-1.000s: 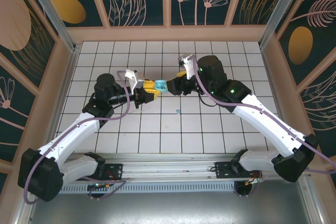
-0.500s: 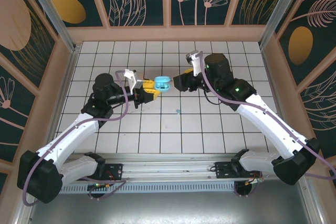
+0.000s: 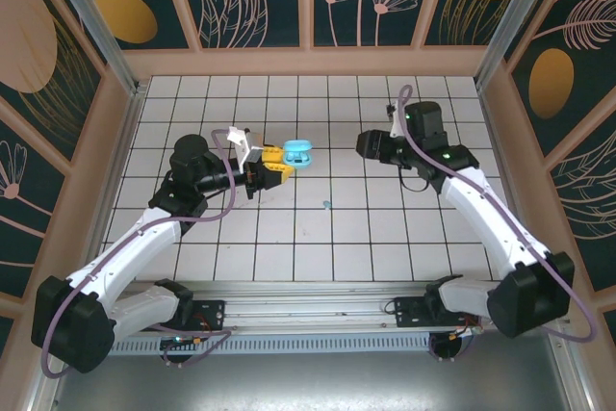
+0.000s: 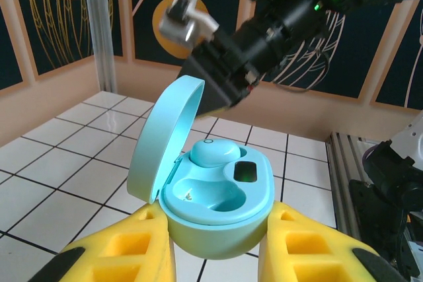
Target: Insert the wireless bluetooth earbuds into the charging case
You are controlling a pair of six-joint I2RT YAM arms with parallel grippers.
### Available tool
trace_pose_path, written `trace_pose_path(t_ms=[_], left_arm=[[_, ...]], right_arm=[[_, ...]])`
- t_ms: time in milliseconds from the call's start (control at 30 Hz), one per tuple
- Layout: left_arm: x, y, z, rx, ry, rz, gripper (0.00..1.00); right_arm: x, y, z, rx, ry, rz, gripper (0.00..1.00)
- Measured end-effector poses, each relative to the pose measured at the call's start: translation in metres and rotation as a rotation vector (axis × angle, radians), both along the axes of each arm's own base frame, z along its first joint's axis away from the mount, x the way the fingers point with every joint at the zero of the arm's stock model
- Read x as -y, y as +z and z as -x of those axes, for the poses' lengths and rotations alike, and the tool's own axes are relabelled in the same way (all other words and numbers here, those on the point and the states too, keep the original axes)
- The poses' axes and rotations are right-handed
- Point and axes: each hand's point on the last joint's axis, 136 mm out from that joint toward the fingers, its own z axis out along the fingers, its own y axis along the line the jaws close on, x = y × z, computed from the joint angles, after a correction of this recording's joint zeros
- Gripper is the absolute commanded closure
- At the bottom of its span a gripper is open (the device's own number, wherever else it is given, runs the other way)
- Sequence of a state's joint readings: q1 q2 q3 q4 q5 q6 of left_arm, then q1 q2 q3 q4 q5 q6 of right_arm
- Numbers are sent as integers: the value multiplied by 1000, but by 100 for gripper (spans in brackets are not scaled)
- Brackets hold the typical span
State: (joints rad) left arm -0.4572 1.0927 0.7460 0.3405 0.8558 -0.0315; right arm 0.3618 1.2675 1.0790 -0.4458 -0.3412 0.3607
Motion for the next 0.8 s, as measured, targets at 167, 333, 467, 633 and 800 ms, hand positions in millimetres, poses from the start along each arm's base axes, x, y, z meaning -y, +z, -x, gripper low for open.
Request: trace_pose_path(t_ms=[167, 333, 467, 633, 800], left_arm=[[0, -1, 0, -4, 0, -2, 100], [0, -1, 0, -5, 3, -3, 100], [-1, 1, 2, -3, 4, -2, 100], [-3, 4, 5, 5, 8, -2, 100], [-5, 7, 5, 17, 20, 0, 100]], right_arm=[[-27, -70, 6, -223, 84, -12, 54], [-53, -128, 22, -393, 152, 29, 56], [-71, -162, 37, -485, 203, 78, 59], [-86, -181, 39, -512, 231, 127, 63], [-89, -186, 40, -511, 231, 168, 64]])
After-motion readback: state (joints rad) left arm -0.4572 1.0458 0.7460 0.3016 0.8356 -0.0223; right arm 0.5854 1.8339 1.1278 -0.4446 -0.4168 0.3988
